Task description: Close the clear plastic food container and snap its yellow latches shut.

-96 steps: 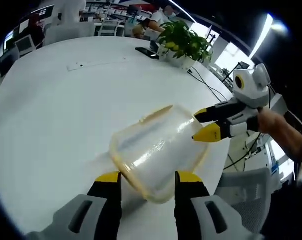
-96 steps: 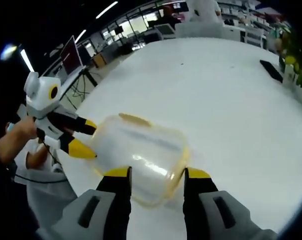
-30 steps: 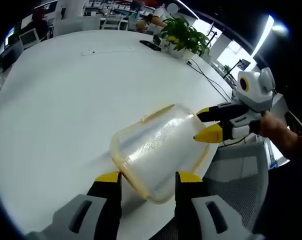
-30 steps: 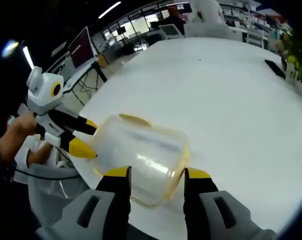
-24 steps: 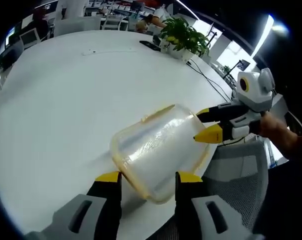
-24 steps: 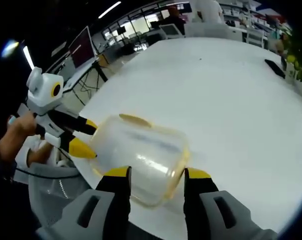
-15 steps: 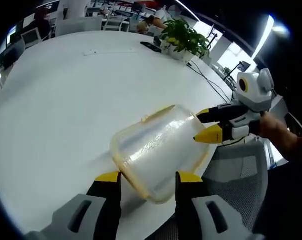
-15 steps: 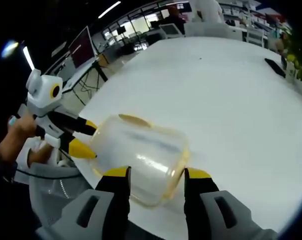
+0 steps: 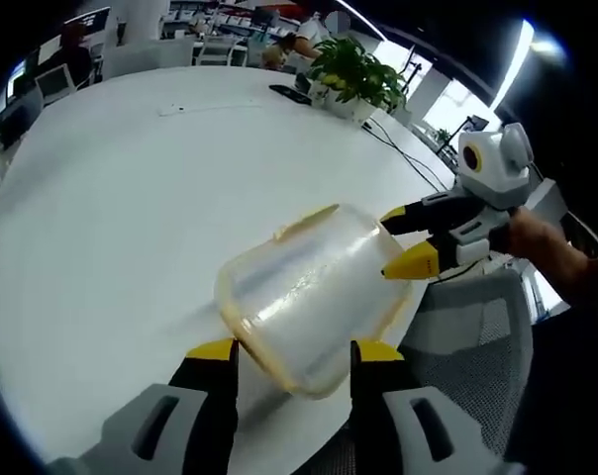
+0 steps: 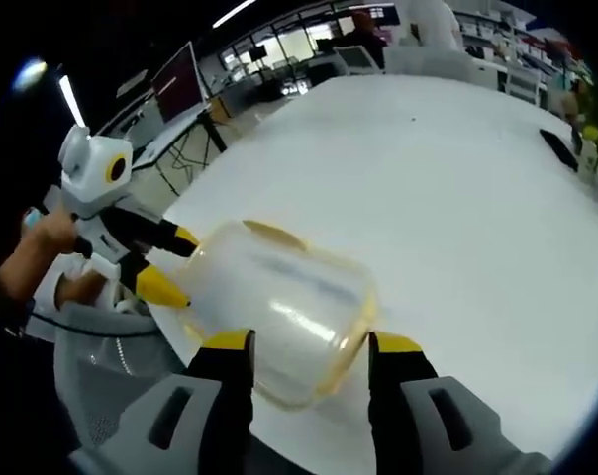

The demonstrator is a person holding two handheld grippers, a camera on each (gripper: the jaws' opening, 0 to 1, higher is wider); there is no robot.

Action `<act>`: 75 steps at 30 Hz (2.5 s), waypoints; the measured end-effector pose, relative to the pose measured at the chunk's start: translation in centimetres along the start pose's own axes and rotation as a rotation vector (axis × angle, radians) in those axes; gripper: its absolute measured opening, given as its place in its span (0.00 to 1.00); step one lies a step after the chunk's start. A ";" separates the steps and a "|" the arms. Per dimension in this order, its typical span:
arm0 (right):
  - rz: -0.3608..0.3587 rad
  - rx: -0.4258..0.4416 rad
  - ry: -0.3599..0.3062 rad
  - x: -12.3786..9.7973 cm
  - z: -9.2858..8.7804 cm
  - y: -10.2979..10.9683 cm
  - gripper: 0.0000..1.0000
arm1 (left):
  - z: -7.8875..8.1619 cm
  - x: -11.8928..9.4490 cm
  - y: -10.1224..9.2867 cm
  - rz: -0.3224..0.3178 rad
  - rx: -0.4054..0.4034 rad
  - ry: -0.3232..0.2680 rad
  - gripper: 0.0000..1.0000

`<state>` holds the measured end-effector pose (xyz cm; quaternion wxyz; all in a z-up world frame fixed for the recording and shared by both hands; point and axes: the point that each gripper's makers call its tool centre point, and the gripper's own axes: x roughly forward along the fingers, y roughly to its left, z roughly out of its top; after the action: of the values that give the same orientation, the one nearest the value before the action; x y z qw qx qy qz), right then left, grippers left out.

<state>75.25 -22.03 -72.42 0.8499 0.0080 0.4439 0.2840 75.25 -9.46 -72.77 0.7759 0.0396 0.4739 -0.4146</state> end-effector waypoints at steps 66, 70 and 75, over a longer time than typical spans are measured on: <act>0.231 -0.545 0.061 3.2 5.2 3.4 0.20 | 3.6 2.7 -6.1 -0.142 0.547 0.008 0.20; 0.269 -0.537 0.075 3.5 5.3 3.5 0.23 | 3.1 2.7 -6.5 -0.141 0.582 0.006 0.23; 0.326 -0.529 0.105 4.0 5.4 3.7 0.28 | 2.7 2.6 -6.7 -0.124 0.644 0.007 0.28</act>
<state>79.37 -15.70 -71.12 0.7416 -0.1568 0.3906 0.5223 73.12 -16.68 -71.07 0.6950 0.2556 0.3226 -0.5895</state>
